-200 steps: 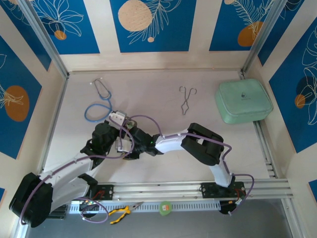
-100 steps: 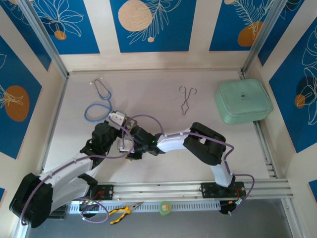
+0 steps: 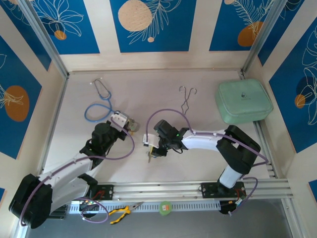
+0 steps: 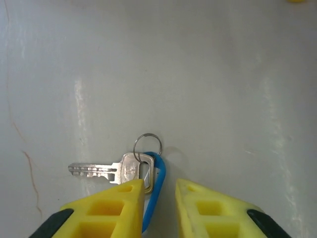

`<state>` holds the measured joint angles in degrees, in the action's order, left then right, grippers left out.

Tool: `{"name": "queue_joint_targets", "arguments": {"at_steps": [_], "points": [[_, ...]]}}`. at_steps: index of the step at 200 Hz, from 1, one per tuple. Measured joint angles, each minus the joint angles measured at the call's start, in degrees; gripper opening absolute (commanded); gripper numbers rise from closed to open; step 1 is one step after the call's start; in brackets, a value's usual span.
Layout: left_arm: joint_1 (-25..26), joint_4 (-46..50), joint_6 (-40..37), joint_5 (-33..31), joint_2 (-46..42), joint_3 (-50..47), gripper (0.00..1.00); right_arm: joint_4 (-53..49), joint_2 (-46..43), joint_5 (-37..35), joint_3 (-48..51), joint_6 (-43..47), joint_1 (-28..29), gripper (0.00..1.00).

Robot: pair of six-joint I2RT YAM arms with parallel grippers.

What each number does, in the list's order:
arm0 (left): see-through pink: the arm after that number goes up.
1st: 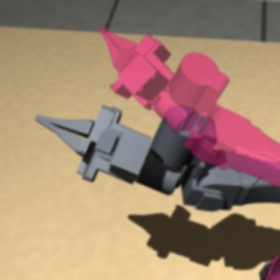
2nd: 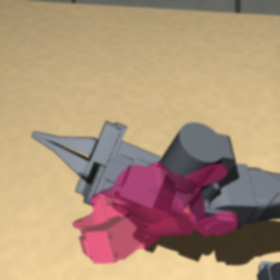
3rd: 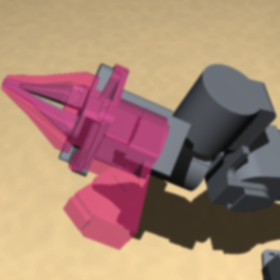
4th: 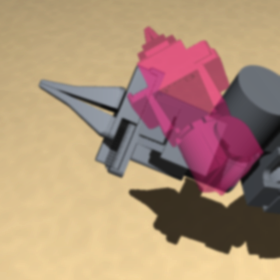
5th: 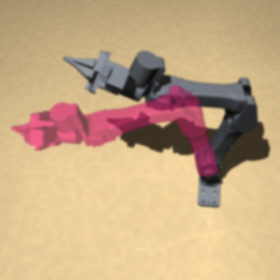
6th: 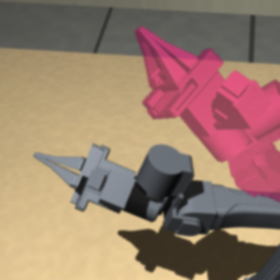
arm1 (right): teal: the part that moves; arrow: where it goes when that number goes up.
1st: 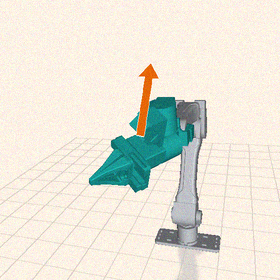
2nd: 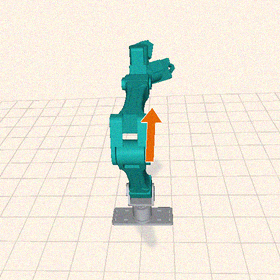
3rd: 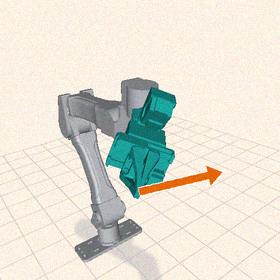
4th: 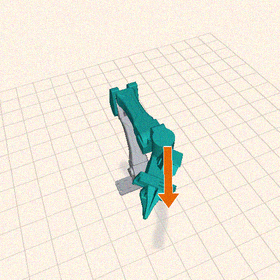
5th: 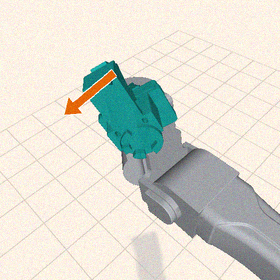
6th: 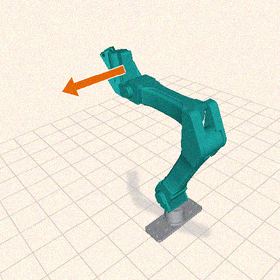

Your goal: Put the keys on the keyring

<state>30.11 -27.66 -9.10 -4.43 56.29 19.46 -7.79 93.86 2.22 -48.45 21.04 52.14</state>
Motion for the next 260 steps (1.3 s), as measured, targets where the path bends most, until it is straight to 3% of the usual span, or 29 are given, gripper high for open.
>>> {"name": "queue_joint_targets", "arguments": {"at_steps": [45, 92, 196, 260], "points": [[0.0, 0.0, 0.0, 1.9, 1.0, 0.5, 0.0, -3.1, -1.9, -5.2, -2.1, -16.6, 3.7, 0.33], [0.0, 0.0, -0.2, 2.1, 1.3, 0.7, 0.0, -7.4, 0.4, -12.7, -6.3, -26.1, 10.4, 0.35], [0.0, -0.4, -0.2, 2.4, 2.0, 0.7, 0.0, -17.3, 12.5, -18.8, -17.8, -30.1, 10.9, 0.36], [0.0, -0.4, -0.2, 2.5, 2.1, 0.7, 0.0, -19.3, 14.3, -20.3, -19.7, -30.1, 10.9, 0.28]]}}
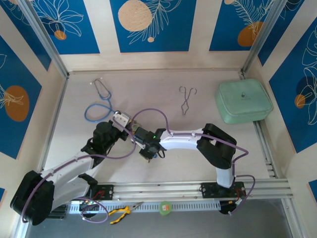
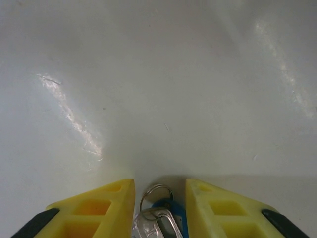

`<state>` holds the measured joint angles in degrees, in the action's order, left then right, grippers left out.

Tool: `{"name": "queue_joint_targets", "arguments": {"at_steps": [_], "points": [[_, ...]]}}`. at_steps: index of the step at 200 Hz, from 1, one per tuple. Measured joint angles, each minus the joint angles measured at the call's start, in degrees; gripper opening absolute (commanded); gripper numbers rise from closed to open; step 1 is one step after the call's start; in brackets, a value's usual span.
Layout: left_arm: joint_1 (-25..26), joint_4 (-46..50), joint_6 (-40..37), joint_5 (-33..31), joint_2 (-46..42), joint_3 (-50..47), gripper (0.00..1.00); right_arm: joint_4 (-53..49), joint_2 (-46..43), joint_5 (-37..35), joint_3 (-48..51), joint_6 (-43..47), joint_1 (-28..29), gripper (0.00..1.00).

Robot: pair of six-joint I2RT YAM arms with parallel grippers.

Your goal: Put the keys on the keyring

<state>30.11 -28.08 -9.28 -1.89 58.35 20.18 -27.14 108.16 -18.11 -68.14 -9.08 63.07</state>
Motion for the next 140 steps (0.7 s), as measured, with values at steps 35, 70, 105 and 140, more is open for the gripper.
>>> {"name": "queue_joint_targets", "arguments": {"at_steps": [35, 70, 105, 140], "points": [[0.0, 0.0, 0.0, 0.0, 0.0, 0.0, 0.0, -0.6, 0.2, -0.7, -0.1, -0.4, 0.0, 0.08], [0.0, 0.0, 0.0, 0.0, 0.0, 0.0, 0.0, -0.6, 0.0, -1.0, -0.1, -0.4, 0.0, 0.0], [0.0, 0.0, 0.0, 0.4, 0.0, 0.0, 0.0, -0.1, -5.2, 2.0, 3.7, -1.7, -1.8, 0.0], [0.0, 0.0, -0.2, 3.3, 0.0, 0.1, 0.0, 0.0, -14.3, 9.3, 9.5, -5.9, -8.7, 0.0]]}}
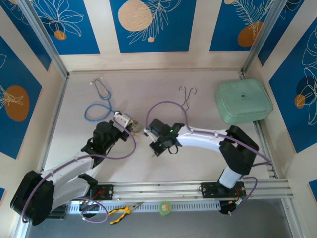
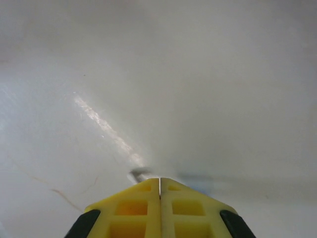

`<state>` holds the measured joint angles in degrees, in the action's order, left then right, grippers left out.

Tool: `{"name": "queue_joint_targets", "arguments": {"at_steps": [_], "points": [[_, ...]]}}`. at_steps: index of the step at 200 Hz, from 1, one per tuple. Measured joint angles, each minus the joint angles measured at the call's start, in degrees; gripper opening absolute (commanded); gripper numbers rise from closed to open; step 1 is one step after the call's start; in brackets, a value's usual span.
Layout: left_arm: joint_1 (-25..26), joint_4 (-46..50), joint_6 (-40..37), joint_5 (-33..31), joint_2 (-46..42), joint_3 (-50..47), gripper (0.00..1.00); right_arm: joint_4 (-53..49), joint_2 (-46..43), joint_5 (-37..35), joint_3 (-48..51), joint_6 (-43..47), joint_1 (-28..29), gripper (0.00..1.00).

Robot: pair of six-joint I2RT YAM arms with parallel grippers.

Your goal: Put the keys on the keyring

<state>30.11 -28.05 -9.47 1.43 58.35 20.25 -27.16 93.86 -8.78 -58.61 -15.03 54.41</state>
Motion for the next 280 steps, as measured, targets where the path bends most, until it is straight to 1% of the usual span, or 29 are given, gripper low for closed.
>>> {"name": "queue_joint_targets", "arguments": {"at_steps": [19, 42, 72, 97, 121, 149, 181, 247, 280], "points": [[0.0, 0.0, 0.0, 2.3, 0.0, 0.2, 0.0, -0.9, -1.7, 4.0, 1.8, -3.4, -4.5, 0.0], [0.0, 0.0, 0.0, 4.9, 0.1, 0.2, 0.0, -2.7, -1.8, 6.5, 2.8, -7.0, -8.8, 0.0], [0.1, 0.1, 0.0, 7.5, 0.8, 0.2, 0.0, -5.2, -1.3, 8.0, 2.8, -9.9, -12.0, 0.0], [0.2, 0.3, 0.0, 9.0, 1.3, 0.4, 0.0, -7.1, 0.9, 8.7, 2.8, -10.8, -14.0, 0.0], [0.4, 0.3, 0.0, 10.1, 1.9, 1.2, 0.0, -8.8, 2.6, 9.1, 2.7, -11.0, -14.5, 0.0], [0.6, 0.3, -0.1, 10.8, 2.6, 1.3, 0.0, -10.2, 3.2, 9.9, 2.7, -11.0, -14.7, 0.11], [0.6, 0.4, -0.1, 11.3, 3.3, 1.7, 0.0, -11.6, 3.2, 10.8, 2.1, -11.0, -14.8, 0.18], [0.8, 0.4, -1.2, 11.7, 3.4, 1.8, 0.0, -14.5, 3.2, 11.6, -0.3, -9.6, -15.6, 0.22], [0.8, 0.4, -1.6, 11.7, 3.3, 1.8, 0.0, -17.9, 3.1, 9.4, -1.9, -7.5, -15.6, 0.25]]}}
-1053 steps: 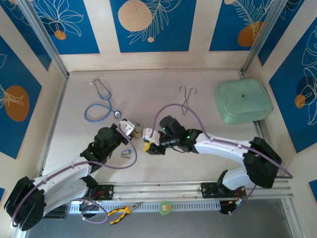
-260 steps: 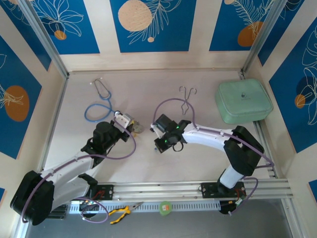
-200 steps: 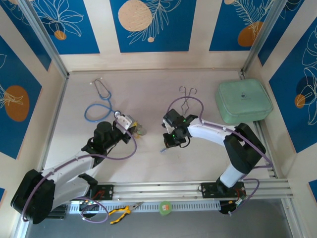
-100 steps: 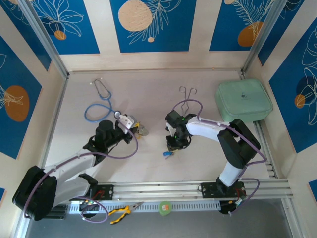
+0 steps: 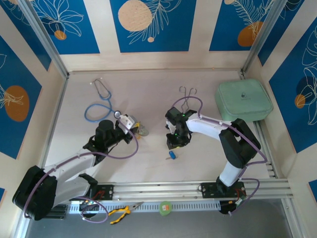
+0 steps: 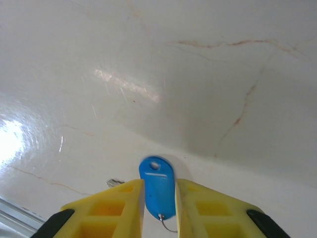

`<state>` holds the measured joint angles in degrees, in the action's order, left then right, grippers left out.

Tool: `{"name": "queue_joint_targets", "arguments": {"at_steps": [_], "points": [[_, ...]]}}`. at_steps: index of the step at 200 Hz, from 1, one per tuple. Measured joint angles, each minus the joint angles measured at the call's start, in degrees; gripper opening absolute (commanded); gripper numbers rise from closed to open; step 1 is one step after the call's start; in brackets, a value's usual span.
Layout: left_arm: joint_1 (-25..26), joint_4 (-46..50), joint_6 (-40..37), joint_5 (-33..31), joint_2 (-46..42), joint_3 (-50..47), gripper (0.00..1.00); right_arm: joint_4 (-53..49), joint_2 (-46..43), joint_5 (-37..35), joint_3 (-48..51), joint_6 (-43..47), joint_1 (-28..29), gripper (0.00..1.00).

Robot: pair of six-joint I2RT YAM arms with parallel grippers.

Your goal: Put the keys on the keyring

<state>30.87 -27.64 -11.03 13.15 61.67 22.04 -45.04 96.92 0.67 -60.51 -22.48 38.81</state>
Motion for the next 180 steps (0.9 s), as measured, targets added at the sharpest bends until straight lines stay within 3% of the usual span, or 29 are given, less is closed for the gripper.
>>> {"name": "queue_joint_targets", "arguments": {"at_steps": [40, 89, 122, 180], "points": [[0.0, 0.0, 0.0, 0.0, 0.0, 0.0, 0.0, -3.0, -3.6, -2.4, 0.4, -2.3, 0.6, 0.25], [0.0, -0.1, 0.0, 0.4, 0.0, 0.0, 0.0, -2.0, -13.7, -0.4, 5.7, -30.6, 0.0, 0.27], [0.0, -0.3, 0.0, 0.9, 0.0, 0.0, 0.0, -0.2, -14.7, 3.4, 11.7, -48.2, -0.1, 0.31], [0.0, -0.7, 0.0, 1.7, 0.0, 0.0, 0.0, 5.4, -14.8, 6.6, 16.9, -61.4, -1.1, 0.32]]}}
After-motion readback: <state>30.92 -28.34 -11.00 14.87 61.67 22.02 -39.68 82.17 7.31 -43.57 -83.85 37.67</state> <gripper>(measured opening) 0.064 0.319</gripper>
